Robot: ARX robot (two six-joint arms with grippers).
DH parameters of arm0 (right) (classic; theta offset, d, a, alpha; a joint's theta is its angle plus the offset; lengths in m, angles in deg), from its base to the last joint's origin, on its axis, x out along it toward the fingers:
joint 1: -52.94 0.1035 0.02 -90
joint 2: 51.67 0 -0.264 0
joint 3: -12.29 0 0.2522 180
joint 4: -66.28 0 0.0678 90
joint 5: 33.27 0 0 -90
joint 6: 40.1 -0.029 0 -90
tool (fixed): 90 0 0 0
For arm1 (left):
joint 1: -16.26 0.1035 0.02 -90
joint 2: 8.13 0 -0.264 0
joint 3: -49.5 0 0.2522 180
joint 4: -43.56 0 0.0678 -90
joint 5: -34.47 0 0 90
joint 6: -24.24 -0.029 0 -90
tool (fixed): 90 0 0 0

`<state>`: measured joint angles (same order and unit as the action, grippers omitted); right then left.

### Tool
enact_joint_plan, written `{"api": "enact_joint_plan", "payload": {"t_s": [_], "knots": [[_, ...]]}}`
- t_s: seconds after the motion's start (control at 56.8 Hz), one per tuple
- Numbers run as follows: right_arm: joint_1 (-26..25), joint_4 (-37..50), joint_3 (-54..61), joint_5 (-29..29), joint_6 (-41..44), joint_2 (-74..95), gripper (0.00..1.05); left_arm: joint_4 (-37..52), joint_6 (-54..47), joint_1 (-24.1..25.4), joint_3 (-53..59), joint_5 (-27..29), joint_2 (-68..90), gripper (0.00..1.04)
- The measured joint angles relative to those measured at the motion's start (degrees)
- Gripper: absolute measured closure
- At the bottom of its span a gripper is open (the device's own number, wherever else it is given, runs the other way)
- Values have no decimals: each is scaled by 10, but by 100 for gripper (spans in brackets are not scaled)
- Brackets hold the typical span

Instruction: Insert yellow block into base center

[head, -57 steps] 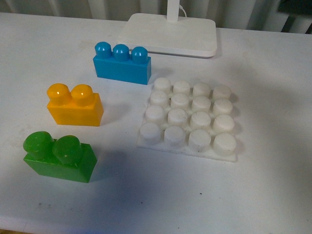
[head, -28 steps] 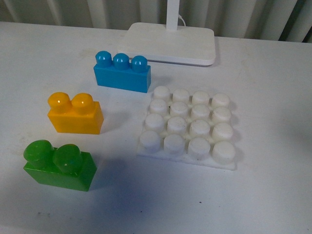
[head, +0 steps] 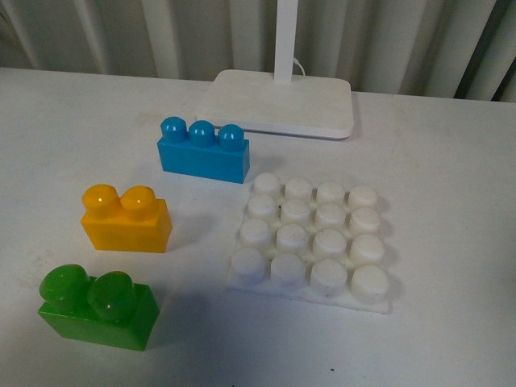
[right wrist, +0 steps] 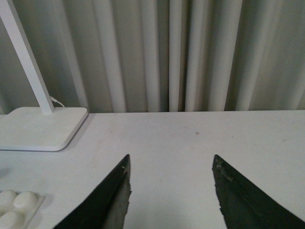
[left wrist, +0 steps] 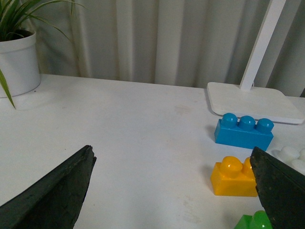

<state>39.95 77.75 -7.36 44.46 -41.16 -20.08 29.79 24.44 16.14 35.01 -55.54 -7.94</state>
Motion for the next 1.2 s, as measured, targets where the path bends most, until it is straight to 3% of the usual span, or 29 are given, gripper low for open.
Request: {"api": "enact_joint_plan", "payload": {"t_s": [0.211,0.282,0.352,0.44,0.986,1.074,1.197], "knots": [[49,-40,24,47,7,-66,104,0,0,0,0,0,0,6],[59,-51,29,55,9,-83,104,0,0,0,0,0,0,6],[103,-68,34,114,9,-104,104,0,0,0,0,0,0,6],[127,-82,39,118,9,-123,104,0,0,0,0,0,0,6],[128,-150,56,122,9,-216,104,0,0,0,0,0,0,6],[128,-235,56,122,9,-280,104,0,0,0,0,0,0,6],[128,-250,55,122,9,-313,104,0,0,0,0,0,0,6]]}}
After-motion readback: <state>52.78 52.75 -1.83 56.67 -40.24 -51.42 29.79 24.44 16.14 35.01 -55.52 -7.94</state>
